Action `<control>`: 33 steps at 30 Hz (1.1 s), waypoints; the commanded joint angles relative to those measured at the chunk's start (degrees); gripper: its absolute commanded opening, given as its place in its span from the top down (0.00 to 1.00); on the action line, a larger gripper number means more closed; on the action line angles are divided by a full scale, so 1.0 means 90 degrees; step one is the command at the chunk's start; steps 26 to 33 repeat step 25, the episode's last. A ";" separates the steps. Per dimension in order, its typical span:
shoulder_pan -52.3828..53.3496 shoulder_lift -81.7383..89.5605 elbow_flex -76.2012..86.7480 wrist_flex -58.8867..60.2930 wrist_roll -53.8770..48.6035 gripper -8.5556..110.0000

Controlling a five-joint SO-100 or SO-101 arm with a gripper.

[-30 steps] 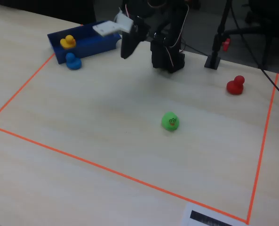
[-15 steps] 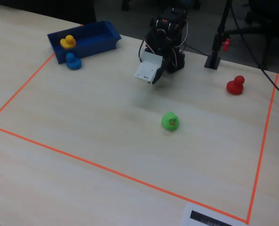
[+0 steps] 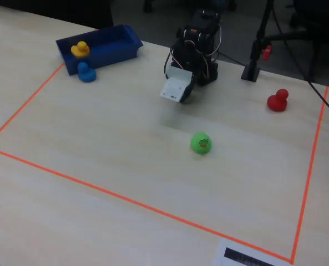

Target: Grasp yellow duck and put it into box.

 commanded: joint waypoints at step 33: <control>-0.0068 -0.0010 0.0010 0.0020 0.0088 0.91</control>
